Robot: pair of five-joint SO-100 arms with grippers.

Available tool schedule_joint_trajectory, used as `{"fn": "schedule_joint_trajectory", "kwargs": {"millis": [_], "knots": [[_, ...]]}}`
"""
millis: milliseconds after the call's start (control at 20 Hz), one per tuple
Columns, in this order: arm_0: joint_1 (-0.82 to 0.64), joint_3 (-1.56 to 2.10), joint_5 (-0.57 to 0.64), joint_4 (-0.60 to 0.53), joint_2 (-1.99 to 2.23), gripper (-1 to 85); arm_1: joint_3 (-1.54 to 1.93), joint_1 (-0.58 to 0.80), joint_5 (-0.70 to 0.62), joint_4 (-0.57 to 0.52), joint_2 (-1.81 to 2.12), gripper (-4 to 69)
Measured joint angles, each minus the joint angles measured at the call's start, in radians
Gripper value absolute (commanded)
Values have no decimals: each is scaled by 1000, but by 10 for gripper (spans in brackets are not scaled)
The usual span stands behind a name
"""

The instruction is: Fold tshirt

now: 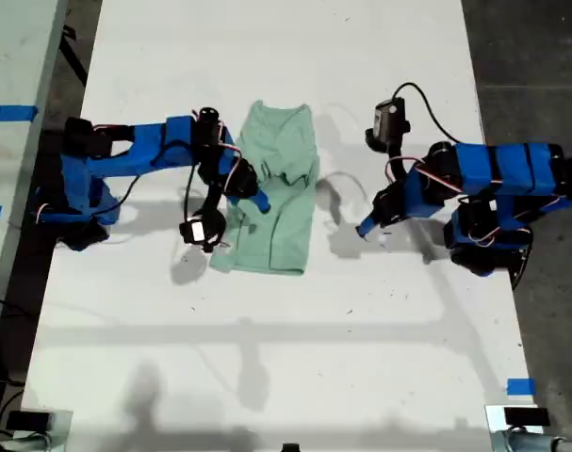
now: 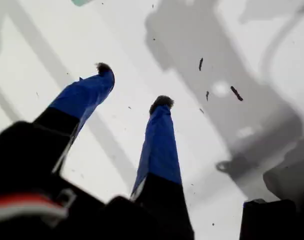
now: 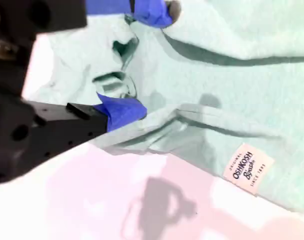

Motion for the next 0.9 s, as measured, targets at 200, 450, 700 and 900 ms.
{"fn": "schedule_joint_trajectory", "kwargs": {"millis": [200, 450, 700, 900], "knots": [[5, 339, -21, -98, 331, 236, -112, -35, 15, -17, -133, 297], [44, 882, -124, -281, 699, 229, -448, -54, 32, 8, -499, 332], [109, 977, -153, -365, 732, 228, -876, -55, 35, 124, -899, 335], [172, 1037, -155, -488, 698, 230, -973, -55, 40, 132, -980, 332]]}}
